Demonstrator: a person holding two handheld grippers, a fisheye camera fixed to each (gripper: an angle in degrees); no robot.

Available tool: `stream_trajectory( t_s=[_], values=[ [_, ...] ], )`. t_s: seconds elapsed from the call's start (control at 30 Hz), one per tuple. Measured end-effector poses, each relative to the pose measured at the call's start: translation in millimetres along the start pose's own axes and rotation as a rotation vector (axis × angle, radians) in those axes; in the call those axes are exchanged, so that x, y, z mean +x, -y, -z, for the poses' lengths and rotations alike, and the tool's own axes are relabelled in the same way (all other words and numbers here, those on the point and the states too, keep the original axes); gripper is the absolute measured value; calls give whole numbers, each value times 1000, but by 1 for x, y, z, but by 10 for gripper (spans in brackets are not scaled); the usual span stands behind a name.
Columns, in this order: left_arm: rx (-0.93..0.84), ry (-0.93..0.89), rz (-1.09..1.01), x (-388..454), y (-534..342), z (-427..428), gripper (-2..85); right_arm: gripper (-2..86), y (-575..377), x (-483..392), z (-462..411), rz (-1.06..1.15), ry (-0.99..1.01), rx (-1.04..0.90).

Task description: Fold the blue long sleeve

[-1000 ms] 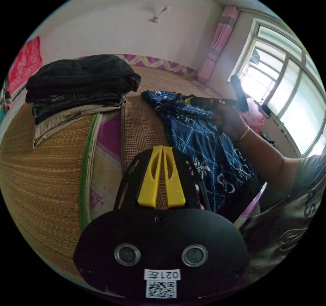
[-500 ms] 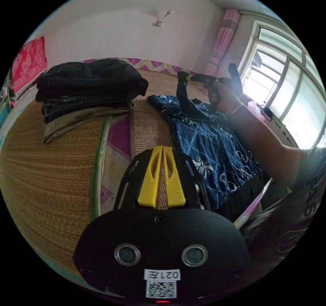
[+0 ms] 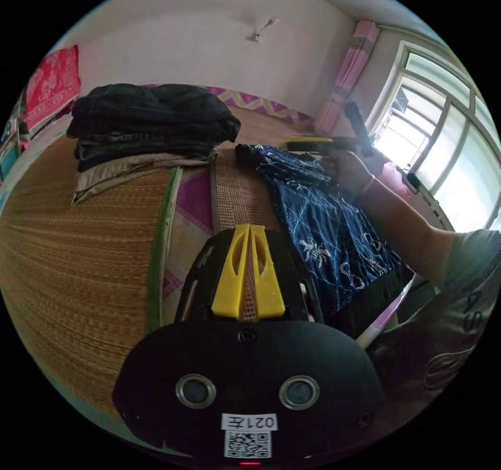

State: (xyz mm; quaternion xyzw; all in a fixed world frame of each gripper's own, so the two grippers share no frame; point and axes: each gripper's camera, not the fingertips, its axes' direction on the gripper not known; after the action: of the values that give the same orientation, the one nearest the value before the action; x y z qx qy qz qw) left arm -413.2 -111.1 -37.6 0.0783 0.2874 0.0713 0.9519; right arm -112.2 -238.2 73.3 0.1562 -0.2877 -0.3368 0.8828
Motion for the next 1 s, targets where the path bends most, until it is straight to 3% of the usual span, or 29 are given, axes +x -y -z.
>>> stream_trajectory(
  t_s=[0.17,0.43,0.63,0.77,1.0],
  values=[
    [-14,-25,6,0,-2,-3,-10,91,-101,50,49,147,-324,-116],
    [-45,-1,-22,16,2,-6,-10,88,-173,85,29,320,-444,-386],
    [-47,11,-8,19,4,-2,-10,27,-172,106,81,154,-416,-155],
    [-57,-2,9,18,6,-8,-10,22,-201,116,65,166,-538,-273],
    [-77,-1,-22,27,10,-19,-9,44,-216,108,77,180,-622,-262]
  ],
)
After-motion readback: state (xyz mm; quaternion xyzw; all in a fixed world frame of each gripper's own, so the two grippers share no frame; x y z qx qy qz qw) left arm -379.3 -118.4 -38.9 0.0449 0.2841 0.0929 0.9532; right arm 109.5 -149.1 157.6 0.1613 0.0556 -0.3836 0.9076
